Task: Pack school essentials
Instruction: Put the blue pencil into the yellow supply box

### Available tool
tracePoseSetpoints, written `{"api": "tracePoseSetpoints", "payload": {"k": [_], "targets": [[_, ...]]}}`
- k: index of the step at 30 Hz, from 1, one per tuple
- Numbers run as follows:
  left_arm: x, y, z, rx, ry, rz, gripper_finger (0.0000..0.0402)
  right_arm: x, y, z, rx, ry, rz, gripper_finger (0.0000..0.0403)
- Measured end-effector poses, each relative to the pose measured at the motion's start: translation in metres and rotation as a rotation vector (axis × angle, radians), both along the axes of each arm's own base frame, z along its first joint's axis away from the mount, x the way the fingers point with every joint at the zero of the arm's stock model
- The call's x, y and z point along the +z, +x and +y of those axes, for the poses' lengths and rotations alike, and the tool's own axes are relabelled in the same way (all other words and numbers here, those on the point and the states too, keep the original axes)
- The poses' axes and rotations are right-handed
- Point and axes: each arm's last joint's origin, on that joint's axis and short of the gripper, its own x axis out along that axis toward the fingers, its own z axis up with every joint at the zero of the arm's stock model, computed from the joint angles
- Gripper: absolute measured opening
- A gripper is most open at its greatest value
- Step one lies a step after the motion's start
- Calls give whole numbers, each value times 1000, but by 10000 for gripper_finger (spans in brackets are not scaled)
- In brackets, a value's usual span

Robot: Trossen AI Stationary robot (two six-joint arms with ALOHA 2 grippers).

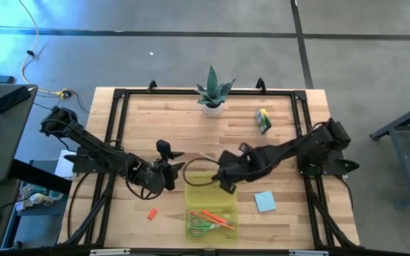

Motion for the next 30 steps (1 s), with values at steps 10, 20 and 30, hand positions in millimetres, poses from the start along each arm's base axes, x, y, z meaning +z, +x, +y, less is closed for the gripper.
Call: {"api": "tracePoseSetpoints", "payload": {"k": [10, 20, 30], "targets": [[-1, 4, 10, 20, -91, -10, 184, -1, -26, 43, -86, -58, -44, 11], [-3, 8, 25, 40, -168, -4, 184, -5, -45, 86, -162, -20, -166, 11], [-3, 10, 30, 45, -181, 2, 184, -34, -25, 118, -133, 64, -241, 11]]}}
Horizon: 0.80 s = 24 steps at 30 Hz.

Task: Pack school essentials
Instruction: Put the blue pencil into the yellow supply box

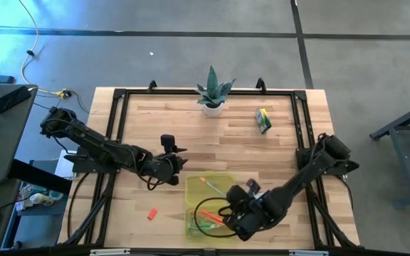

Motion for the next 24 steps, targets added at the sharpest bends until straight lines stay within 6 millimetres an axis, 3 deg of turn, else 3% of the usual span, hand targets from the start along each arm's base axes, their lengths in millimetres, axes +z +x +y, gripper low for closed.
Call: {"api": "tracePoseSetpoints", "payload": {"k": [15, 24], "targets": [[0, 0, 0, -1, 1, 1, 184, -46, 35, 34, 216, 140, -26, 11], [-1, -1, -1, -7, -1, 10, 184, -59, 35, 46, 259, 187, -1, 11]]}}
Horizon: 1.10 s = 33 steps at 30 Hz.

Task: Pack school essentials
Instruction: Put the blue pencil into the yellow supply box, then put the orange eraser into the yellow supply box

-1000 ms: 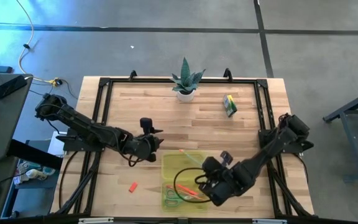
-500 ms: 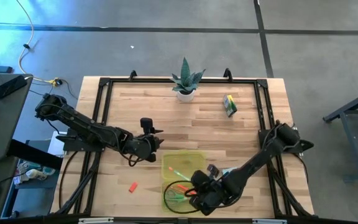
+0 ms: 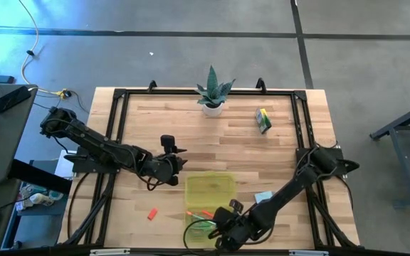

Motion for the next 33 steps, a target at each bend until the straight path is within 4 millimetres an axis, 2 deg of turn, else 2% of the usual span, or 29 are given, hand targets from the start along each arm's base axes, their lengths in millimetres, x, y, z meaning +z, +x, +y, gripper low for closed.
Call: {"api": "tracePoseSetpoints", "payload": {"k": [7, 16, 19, 27, 33], "targets": [[0, 0, 0, -1, 0, 1, 184, 0, -5, 6, -28, 22, 3, 11], [0, 0, 0, -6, 5, 6, 184, -14, -3, 8, -79, 9, 12, 14], [0, 0, 0, -6, 5, 7, 184, -13, -3, 7, -104, 4, -6, 30], [0, 0, 0, -6, 6, 10, 184, -14, -3, 7, -108, -6, -7, 103], [-3, -3, 1, 11, -7, 33, 184, -13, -4, 6, -107, -16, 2, 116]]}}
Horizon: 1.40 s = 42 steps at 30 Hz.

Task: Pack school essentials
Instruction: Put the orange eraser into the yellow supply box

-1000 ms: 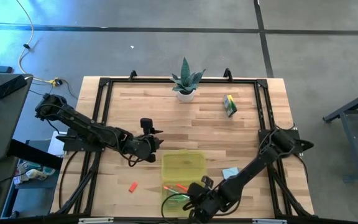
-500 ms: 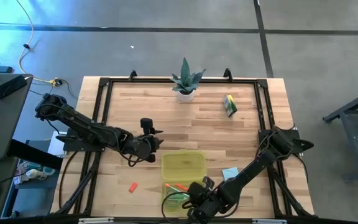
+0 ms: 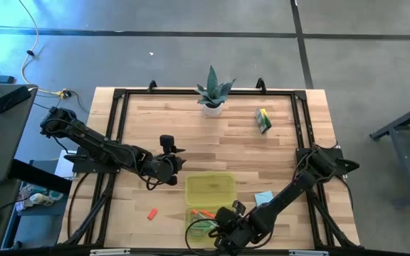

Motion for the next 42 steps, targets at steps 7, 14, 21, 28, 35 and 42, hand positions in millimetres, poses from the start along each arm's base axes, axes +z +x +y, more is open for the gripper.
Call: {"api": "tracePoseSetpoints", "payload": {"k": [7, 14, 21, 28, 35, 42], "targets": [[-7, -7, -3, 20, -141, 46, 184, 18, -4, -11, -22, -100, -48, 117], [1, -17, -14, 89, -296, 128, 184, 45, -14, -29, -50, -282, -91, 117], [11, -26, -32, 163, -557, 182, 184, 68, -25, -60, -97, -408, -27, 117], [10, -35, -51, 296, -779, 193, 184, 87, -27, -88, -85, -467, 23, 117], [9, -45, -69, 472, -942, 157, 184, 95, -22, -104, -32, -520, 50, 117], [8, -55, -84, 605, -1049, 136, 184, 94, -18, -110, -5, -513, 82, 117]]}}
